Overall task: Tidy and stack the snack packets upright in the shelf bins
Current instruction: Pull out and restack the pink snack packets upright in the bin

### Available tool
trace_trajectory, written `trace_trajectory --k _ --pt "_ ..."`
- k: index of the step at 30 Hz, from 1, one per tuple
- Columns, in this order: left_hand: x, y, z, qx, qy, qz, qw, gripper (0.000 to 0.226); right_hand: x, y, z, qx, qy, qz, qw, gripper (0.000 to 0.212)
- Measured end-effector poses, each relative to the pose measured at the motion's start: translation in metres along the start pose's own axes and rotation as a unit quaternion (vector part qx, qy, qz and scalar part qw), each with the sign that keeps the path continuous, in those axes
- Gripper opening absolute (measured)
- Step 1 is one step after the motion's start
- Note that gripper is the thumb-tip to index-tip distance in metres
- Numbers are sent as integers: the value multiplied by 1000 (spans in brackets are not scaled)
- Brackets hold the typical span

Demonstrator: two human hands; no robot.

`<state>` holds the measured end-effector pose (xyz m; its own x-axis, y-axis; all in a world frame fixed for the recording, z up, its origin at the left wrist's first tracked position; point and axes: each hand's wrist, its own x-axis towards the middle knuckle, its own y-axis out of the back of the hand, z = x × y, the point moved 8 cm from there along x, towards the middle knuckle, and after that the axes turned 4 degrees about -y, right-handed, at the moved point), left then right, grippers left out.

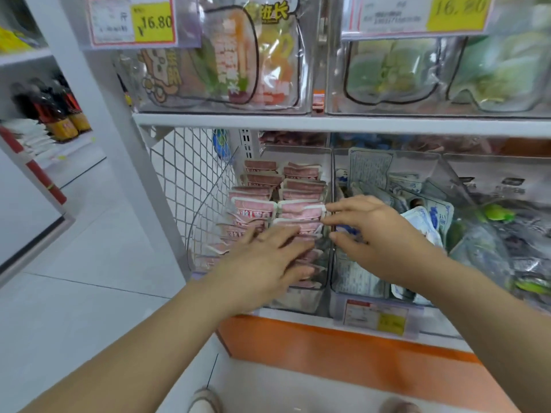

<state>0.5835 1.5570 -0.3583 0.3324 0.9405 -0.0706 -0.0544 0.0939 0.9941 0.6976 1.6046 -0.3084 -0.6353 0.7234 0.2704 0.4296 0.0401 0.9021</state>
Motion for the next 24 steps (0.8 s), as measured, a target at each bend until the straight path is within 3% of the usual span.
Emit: trace_trajectory --k 4,7,11,18,21,24 --pt "-13 26 2 1 -84 113 990 47 -10 -1 -2 18 9 -8 1000 23" --pt "-13 17 -1 13 -107 86 990 41 -15 -9 -11 8 52 -31 998 13" --pt "-3 14 -5 -11 -71 65 995 33 -13 -18 -15 -31 67 -35 997 5" --pt "33 8 -14 58 30 26 998 33 -6 -18 -12 -12 39 -29 999 7" --pt "36 6 -18 6 46 37 998 32 -5 -18 -10 -11 32 -9 999 6" --pt "20 7 -18 -142 26 41 989 28 -4 -21 -11 -23 20 -10 999 7"
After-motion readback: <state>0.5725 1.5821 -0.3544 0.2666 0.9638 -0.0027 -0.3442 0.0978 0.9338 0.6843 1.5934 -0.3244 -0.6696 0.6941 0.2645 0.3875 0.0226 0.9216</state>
